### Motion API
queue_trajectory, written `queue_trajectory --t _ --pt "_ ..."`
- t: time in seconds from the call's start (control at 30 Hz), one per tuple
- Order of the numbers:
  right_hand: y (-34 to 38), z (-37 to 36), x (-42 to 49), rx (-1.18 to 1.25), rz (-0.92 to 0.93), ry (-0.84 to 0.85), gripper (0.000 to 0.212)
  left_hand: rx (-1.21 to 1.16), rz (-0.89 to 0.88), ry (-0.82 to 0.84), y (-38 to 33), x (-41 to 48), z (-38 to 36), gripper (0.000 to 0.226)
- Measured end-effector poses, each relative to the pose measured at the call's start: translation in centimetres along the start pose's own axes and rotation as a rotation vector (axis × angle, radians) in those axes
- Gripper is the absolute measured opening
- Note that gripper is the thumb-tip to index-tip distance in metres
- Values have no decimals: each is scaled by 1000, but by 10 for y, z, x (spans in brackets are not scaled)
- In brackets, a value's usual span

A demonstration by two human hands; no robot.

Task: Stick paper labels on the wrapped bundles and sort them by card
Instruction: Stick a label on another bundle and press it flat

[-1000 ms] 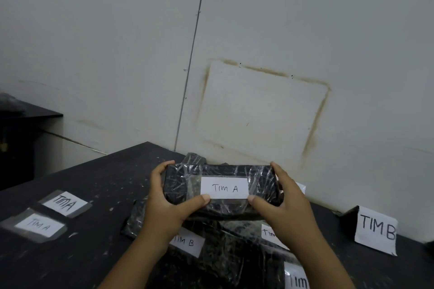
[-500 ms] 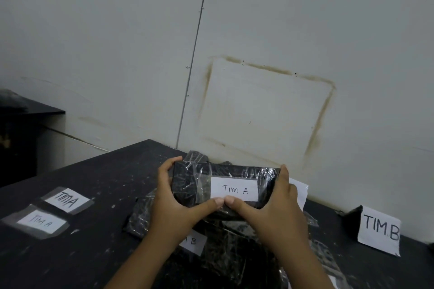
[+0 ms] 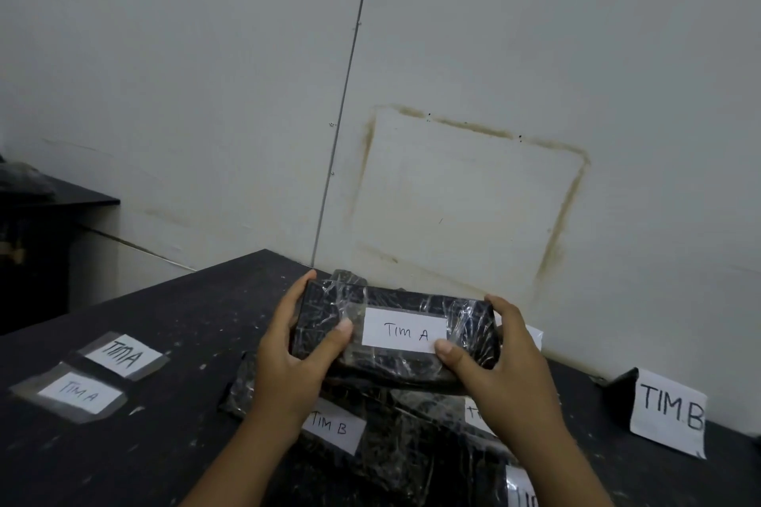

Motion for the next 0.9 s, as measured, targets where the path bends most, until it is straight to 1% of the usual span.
queue_trajectory --t 0.1,0.13,0.2,0.27,0.3,0.37,0.47,0.57,0.67,0.77,0.9 --pt "5 -3 0 -40 39 15 82 -4 35 -46 0 -1 3 48" --pt "6 -5 -1 -66 44 21 82 7 60 -46 1 -2 2 47" --pt "10 -8 -3 -104 47 19 81 54 132 -58 5 -2 2 57" --pt "16 -12 -6 -135 54 21 81 111 162 -111 10 -1 7 66" --pt "19 -15 -8 -149 54 24 82 129 164 -144 10 -1 10 67" --pt "23 -18 -10 -138 27 3 88 127 143 -188 9 -2 13 64" --pt "24 -14 -13 -105 -38 -100 104 114 78 -212 3 -7 10 62" --pt "20 -6 -16 -119 -83 -190 109 113 12 -205 -4 -13 3 63" --pt "14 -1 -16 -109 -106 -249 102 132 -21 -228 -6 -16 2 59" --pt "10 -1 -16 -78 -94 -293 90 156 -42 -284 -6 -16 8 46" --pt "7 -2 -17 -38 -37 -359 60 180 -39 -341 -4 -14 15 36"
Point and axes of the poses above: each hand's wrist, its own x-axis towards the middle knuckle, its own z-axis out of the back of the hand, y = z × x, the point moved 9 cm from there along x, towards the middle knuckle, and after that the axes turned 11 degrees about z, right-handed, at the moved point
